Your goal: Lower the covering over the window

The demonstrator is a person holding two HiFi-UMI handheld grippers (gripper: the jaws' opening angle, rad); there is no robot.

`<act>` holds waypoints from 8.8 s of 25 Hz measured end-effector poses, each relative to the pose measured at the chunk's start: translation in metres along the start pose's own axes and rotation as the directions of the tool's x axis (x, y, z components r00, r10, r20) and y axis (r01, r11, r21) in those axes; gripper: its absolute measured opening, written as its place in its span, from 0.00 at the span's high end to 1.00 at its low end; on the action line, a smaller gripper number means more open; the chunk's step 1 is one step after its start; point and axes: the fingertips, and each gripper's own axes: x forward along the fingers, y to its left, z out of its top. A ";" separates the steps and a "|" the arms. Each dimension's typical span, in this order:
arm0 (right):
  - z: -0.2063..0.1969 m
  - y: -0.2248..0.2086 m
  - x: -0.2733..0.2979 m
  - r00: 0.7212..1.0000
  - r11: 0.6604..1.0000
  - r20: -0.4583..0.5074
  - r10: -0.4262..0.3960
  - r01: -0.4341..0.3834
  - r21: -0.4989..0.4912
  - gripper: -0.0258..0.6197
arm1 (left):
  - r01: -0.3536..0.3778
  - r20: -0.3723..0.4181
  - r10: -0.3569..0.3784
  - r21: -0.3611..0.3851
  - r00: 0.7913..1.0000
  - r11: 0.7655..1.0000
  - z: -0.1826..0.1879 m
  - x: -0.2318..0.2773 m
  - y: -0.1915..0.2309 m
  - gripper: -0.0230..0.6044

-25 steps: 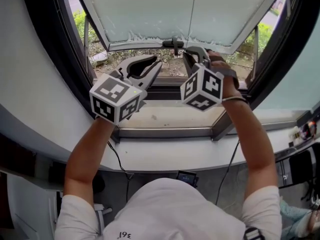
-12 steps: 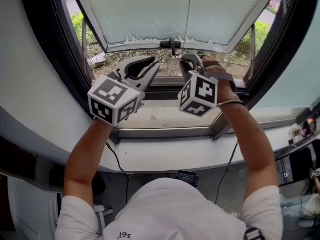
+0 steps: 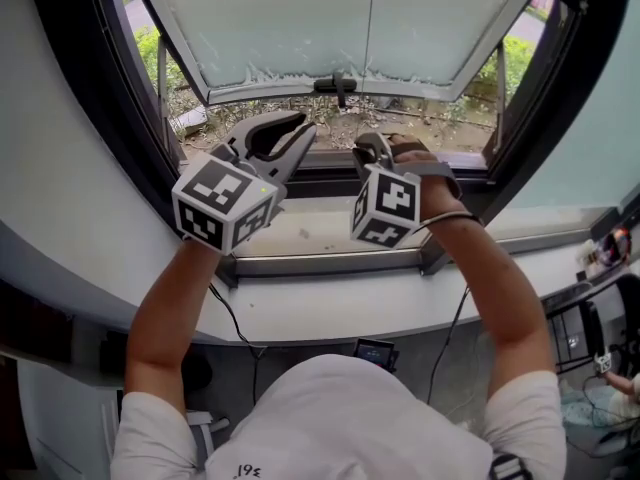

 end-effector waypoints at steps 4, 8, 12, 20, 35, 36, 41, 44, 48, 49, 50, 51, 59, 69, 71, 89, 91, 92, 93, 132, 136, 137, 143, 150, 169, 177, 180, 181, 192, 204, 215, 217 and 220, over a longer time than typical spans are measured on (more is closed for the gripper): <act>0.001 0.010 0.002 1.000 1.000 -0.002 0.024 -0.024 0.003 0.89 | -0.008 -0.006 0.008 0.034 1.000 0.999 0.001 0.000 0.001 0.87; -0.002 0.018 0.005 0.999 1.000 -0.015 0.030 -0.030 -0.002 0.89 | -0.005 -0.007 0.006 0.065 1.000 0.998 0.004 -0.002 0.000 0.86; -0.005 0.027 0.011 0.999 0.999 -0.029 0.046 -0.046 -0.011 0.89 | -0.017 -0.006 0.017 0.079 1.000 0.997 0.008 -0.004 0.007 0.85; -0.020 0.070 0.027 0.989 0.989 -0.098 0.115 -0.123 -0.086 0.89 | -0.074 0.027 0.071 0.132 0.997 0.988 0.024 -0.013 0.029 0.82; -0.028 0.089 0.034 0.983 0.987 -0.125 0.131 -0.141 -0.073 0.89 | -0.162 0.022 0.164 0.323 0.986 0.932 0.056 -0.016 0.058 0.81; -0.028 0.091 0.035 0.983 0.987 -0.129 0.133 -0.144 -0.077 0.89 | -0.170 0.018 0.175 0.355 0.984 0.919 0.059 -0.015 0.061 0.81; -0.032 0.105 0.039 0.977 0.982 -0.147 0.155 -0.169 -0.085 0.89 | -0.205 0.007 0.239 0.539 0.971 0.817 0.077 -0.009 0.073 0.75; -0.030 0.121 0.039 0.972 0.977 -0.152 0.179 -0.194 -0.087 0.89 | -0.217 -0.008 0.287 0.634 0.958 0.742 0.079 -0.004 0.081 0.71; -0.030 0.140 0.040 0.965 0.971 -0.162 0.205 -0.222 -0.093 0.89 | -0.222 -0.012 0.339 0.733 0.941 0.643 0.076 0.001 0.090 0.67; -0.031 0.143 0.041 0.964 0.970 -0.165 0.209 -0.226 -0.091 0.89 | -0.220 -0.015 0.346 0.747 0.938 0.627 0.075 0.003 0.092 0.66; -0.033 0.144 0.041 0.962 0.969 -0.169 0.213 -0.230 -0.086 0.89 | -0.214 -0.022 0.352 0.757 0.936 0.618 0.074 0.005 0.094 0.66; -0.035 0.146 0.042 0.961 0.969 -0.171 0.217 -0.233 -0.080 0.89 | -0.207 -0.032 0.357 0.765 0.933 0.610 0.071 0.008 0.096 0.65; -0.034 0.151 0.042 0.959 0.969 -0.171 0.227 -0.241 -0.063 0.89 | -0.171 -0.057 0.387 0.831 0.920 0.529 0.065 0.015 0.105 0.64; -0.033 0.162 0.039 0.957 0.968 -0.164 0.239 -0.248 -0.041 0.89 | -0.161 -0.079 0.419 0.846 0.905 0.508 0.061 0.033 0.107 0.64; -0.030 0.163 0.037 0.958 0.968 -0.153 0.241 -0.248 -0.028 0.89 | -0.171 -0.075 0.428 0.845 0.901 0.506 0.061 0.035 0.106 0.64; -0.023 0.169 0.033 0.974 0.957 -0.061 0.219 -0.202 0.209 0.89 | -0.113 -0.156 0.514 0.884 0.843 0.454 0.055 0.037 0.112 0.76; -0.020 0.169 0.032 0.974 0.958 -0.059 0.218 -0.202 0.204 0.89 | -0.082 -0.171 0.526 0.902 0.833 0.423 0.052 0.037 0.113 0.76; -0.019 0.170 0.032 0.974 0.958 -0.057 0.218 -0.203 0.202 0.89 | -0.070 -0.182 0.529 0.905 0.829 0.420 0.051 0.037 0.113 0.76; -0.018 0.170 0.032 0.974 0.958 -0.055 0.218 -0.203 0.202 0.89 | -0.059 -0.196 0.531 0.903 0.824 0.426 0.050 0.038 0.114 0.76; -0.057 0.161 0.019 0.978 0.795 0.122 0.172 -0.211 0.569 0.77 | 0.071 -0.402 0.555 0.850 0.728 0.522 -0.021 0.035 0.091 0.76; -0.064 0.130 0.013 0.990 0.831 0.102 0.098 -0.137 0.538 0.77 | 0.079 -0.418 0.554 0.843 0.720 0.532 -0.023 0.033 0.091 0.76; -0.066 0.119 0.011 0.993 0.847 0.094 0.075 -0.113 0.519 0.77 | 0.083 -0.423 0.554 0.841 0.717 0.534 -0.024 0.033 0.091 0.76; -0.082 0.029 -0.006 0.992 0.935 0.041 -0.121 0.101 0.339 0.77 | 0.081 -0.429 0.557 0.837 0.711 0.540 -0.023 0.034 0.091 0.76; -0.093 -0.052 -0.020 0.958 0.936 -0.002 -0.286 0.280 0.211 0.77 | 0.080 -0.443 0.549 0.824 0.709 0.561 -0.032 0.033 0.087 0.76; -0.122 -0.096 -0.010 0.915 0.918 -0.083 -0.395 0.390 -0.065 0.78 | 0.136 -0.520 0.502 0.776 0.691 0.616 -0.083 0.032 0.071 0.76; -0.125 -0.087 0.000 0.932 0.942 -0.139 -0.334 0.325 -0.084 0.81 | 0.151 -0.537 0.483 0.761 0.692 0.631 -0.095 0.032 0.069 0.76; -0.125 -0.084 0.001 0.937 0.949 -0.150 -0.315 0.305 -0.084 0.82 | 0.158 -0.547 0.474 0.753 0.690 0.639 -0.098 0.031 0.068 0.76; -0.125 -0.084 0.001 0.939 0.951 -0.154 -0.308 0.298 -0.084 0.82 | 0.161 -0.550 0.471 0.751 0.690 0.641 -0.098 0.031 0.068 0.76; -0.140 -0.028 0.021 0.965 0.988 -0.217 -0.149 0.134 -0.082 0.82 | 0.245 -0.643 0.405 0.682 0.650 0.689 -0.151 0.026 0.046 0.76; -0.145 -0.010 0.025 0.963 0.991 -0.237 -0.129 0.118 -0.060 0.82 | 0.270 -0.672 0.379 0.654 0.637 0.707 -0.169 0.024 0.038 0.75; -0.153 0.026 0.040 0.965 0.999 -0.259 -0.029 0.022 -0.029 0.82 | 0.329 -0.745 0.316 0.577 0.587 0.748 -0.211 0.020 0.022 0.68; -0.155 0.033 0.042 0.963 1.000 -0.269 -0.008 -0.001 -0.031 0.82 | 0.339 -0.756 0.310 0.566 0.577 0.751 -0.219 0.019 0.019 0.66; -0.157 0.041 0.046 0.960 0.999 -0.279 0.011 -0.023 -0.039 0.81 | 0.349 -0.767 0.303 0.556 0.566 0.754 -0.228 0.018 0.017 0.66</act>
